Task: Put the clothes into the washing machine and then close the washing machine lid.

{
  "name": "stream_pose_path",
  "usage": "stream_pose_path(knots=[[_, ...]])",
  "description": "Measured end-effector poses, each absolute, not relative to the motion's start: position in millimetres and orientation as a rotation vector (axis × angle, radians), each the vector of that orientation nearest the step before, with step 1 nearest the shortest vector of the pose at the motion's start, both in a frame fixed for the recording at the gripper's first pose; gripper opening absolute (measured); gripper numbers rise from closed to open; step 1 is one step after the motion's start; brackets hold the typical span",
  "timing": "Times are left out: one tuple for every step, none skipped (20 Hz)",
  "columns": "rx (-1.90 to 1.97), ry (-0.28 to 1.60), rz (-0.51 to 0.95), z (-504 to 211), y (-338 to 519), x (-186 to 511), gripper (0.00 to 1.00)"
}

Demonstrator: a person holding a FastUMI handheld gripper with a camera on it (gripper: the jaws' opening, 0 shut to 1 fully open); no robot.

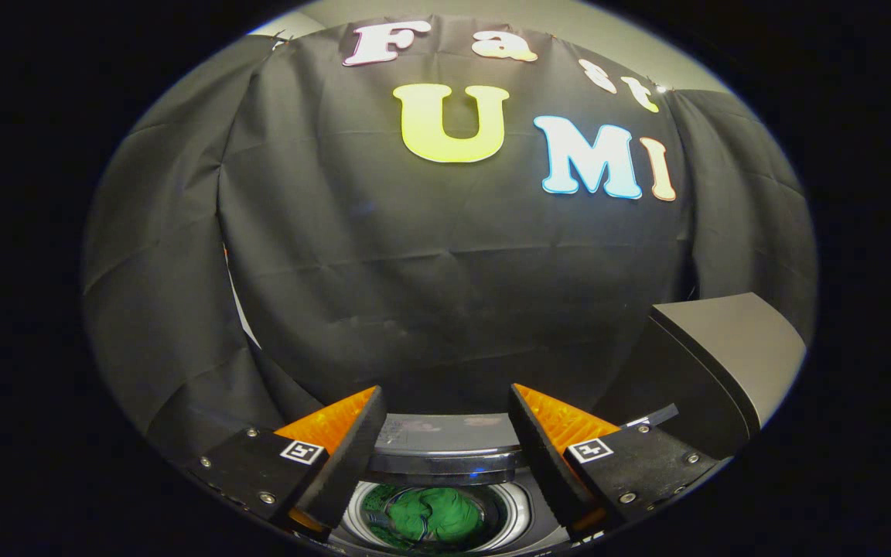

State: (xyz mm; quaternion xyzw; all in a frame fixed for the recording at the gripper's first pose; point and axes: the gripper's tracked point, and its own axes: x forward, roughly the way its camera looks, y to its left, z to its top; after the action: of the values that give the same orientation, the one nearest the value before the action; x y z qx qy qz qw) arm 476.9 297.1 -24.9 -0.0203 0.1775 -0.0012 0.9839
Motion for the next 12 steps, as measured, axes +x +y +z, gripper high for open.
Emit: stream_pose_path(knots=[[-0.041,0.348,0.0,-28,297,471,0.99],[-0.039,0.34,0.003,-31,297,465,0.99],[-0.035,0.334,0.001,-36,295,458,0.99],[-0.033,0.343,-0.009,-44,293,451,0.99],[-0.033,0.385,-0.02,-61,290,440,0.98],[-0.03,0.451,-0.026,-82,288,423,0.97],[-0.034,0.49,-0.039,-102,285,406,0.97],[-0.037,0.491,-0.056,-117,280,392,0.96],[-0.029,0.495,-0.065,-136,275,380,0.97],[-0.022,0.505,-0.071,-148,272,367,0.97],[-0.016,0.521,-0.081,-158,267,352,0.96],[-0.015,0.533,-0.087,-166,264,342,0.97]])
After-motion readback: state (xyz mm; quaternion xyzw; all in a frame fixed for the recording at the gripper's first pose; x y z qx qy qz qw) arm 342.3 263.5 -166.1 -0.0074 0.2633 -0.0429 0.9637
